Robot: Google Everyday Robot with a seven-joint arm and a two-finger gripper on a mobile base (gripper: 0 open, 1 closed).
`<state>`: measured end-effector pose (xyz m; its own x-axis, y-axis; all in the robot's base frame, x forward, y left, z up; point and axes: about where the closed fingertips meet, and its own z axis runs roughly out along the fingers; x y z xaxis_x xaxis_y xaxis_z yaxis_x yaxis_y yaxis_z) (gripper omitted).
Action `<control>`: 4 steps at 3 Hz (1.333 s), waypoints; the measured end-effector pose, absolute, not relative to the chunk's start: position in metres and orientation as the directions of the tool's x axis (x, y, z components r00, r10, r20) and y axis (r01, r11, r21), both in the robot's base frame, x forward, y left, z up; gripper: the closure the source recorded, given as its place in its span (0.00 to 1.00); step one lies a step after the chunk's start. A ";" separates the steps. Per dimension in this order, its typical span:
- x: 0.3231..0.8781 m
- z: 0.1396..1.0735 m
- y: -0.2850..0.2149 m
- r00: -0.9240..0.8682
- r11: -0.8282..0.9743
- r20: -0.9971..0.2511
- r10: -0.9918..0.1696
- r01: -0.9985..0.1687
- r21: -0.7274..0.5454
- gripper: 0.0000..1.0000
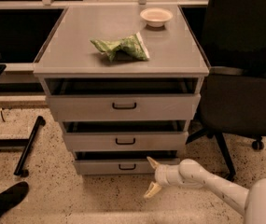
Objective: Open bottom drawer
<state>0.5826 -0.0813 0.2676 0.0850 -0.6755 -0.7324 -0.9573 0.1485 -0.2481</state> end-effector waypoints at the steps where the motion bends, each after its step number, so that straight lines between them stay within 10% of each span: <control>1: 0.613 0.260 -0.076 0.105 0.177 -0.706 -0.700 -0.933 -0.314 0.00; 4: 0.679 0.214 -0.080 0.053 0.241 -0.687 -0.724 -0.915 -0.325 0.00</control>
Offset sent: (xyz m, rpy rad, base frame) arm 0.0961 -0.0060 -0.0303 -0.0592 -0.1372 -0.1364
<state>0.6793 -0.0796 0.2141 0.0528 -0.7243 -0.6875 -0.9145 0.2414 -0.3246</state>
